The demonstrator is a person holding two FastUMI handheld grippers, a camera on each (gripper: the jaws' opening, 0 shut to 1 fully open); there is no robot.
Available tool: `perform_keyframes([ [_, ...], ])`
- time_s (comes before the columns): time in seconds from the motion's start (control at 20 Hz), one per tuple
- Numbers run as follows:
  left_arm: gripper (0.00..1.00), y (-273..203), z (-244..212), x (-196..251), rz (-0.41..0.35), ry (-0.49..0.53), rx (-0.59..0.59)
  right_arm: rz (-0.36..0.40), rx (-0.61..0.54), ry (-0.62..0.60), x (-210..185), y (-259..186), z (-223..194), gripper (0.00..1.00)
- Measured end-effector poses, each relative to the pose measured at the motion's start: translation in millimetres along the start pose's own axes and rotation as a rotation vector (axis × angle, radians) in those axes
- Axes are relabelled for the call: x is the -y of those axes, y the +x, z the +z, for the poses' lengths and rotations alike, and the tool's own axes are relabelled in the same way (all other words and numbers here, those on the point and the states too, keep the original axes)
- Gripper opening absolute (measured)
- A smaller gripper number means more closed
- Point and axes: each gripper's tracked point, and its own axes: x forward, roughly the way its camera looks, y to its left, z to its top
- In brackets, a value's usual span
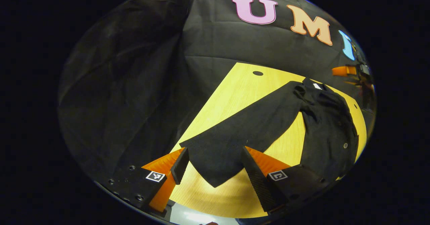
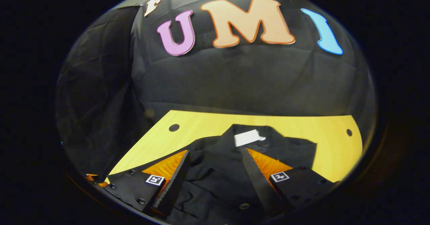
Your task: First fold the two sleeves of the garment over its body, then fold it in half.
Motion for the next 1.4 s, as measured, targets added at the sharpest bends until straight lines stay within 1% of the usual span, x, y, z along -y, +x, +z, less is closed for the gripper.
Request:
perform_keyframes([
  [0.15, 0.95, 4, -9, 3, -0.005, 0.026, -0.012, -0.098, 0.087, -0.01, 53, -50, 23, 0.98],
  [0.25, 0.95, 6, -18, 4, -0.008, 0.049, -0.03, -0.16, 0.136, 0.014, 86, -86, 31, 1.0],
  [0.3, 0.95, 9, -21, 6, -0.009, 0.067, -0.031, -0.195, 0.161, 0.033, 102, -105, 33, 0.98],
  [0.4, 0.95, 14, -27, 8, -0.011, 0.097, -0.036, -0.27, 0.223, 0.063, 136, -146, 36, 0.98],
  [0.5, 0.95, 16, -32, 11, -0.022, 0.1, -0.049, -0.346, 0.279, 0.089, 164, -189, 34, 0.98],
  [0.6, 0.94, 17, -37, 15, -0.037, 0.074, -0.065, -0.413, 0.348, 0.099, 186, -233, 33, 0.98],
  [0.65, 0.94, 19, -43, 16, -0.04, 0.057, -0.075, -0.449, 0.38, 0.105, 195, -256, 29, 0.98],
  [0.7, 0.95, 22, -47, 13, -0.036, 0.047, -0.089, -0.48, 0.398, 0.113, 201, -278, 21, 0.92],
  [0.75, 0.94, 24, -51, 9, -0.024, 0.039, -0.1, -0.519, 0.413, 0.121, 206, -298, 9, 0.97],
  [0.8, 0.95, 24, -50, 8, -0.026, 0.026, -0.087, -0.556, 0.429, 0.129, 211, -315, -1, 0.97],
  [0.85, 0.89, 26, -50, 11, -0.026, 0.021, -0.09, -0.587, 0.441, 0.139, 214, -331, -11, 0.97],
  [0.9, 0.94, 27, -50, 12, -0.033, 0.018, -0.091, -0.616, 0.444, 0.156, 215, -345, -23, 0.97],
  [1.0, 0.95, 27, -49, 14, -0.059, 0.013, -0.079, -0.666, 0.431, 0.187, 217, -363, -49, 0.93],
  [1.05, 0.97, 25, -50, 15, -0.072, 0.007, -0.073, -0.676, 0.427, 0.202, 216, -368, -59, 0.93],
  [1.1, 0.98, 24, -51, 17, -0.081, 0.009, -0.077, -0.676, 0.42, 0.218, 213, -370, -68, 1.0],
  [1.15, 0.97, 25, -51, 19, -0.094, 0.019, -0.075, -0.671, 0.413, 0.235, 210, -367, -76, 1.0],
  [1.2, 0.97, 24, -51, 21, -0.105, 0.036, -0.081, -0.659, 0.405, 0.251, 206, -364, -81, 0.97],
  [1.3, 0.87, 30, -48, 29, -0.133, 0.061, -0.1, -0.625, 0.386, 0.273, 194, -352, -90, 0.98],
  [1.35, 0.75, 29, -48, 34, -0.146, 0.067, -0.11, -0.611, 0.382, 0.273, 188, -345, -92, 0.97],
  [1.4, 0.64, 29, -47, 37, -0.157, 0.079, -0.118, -0.6, 0.381, 0.267, 182, -341, -93, 1.0],
])
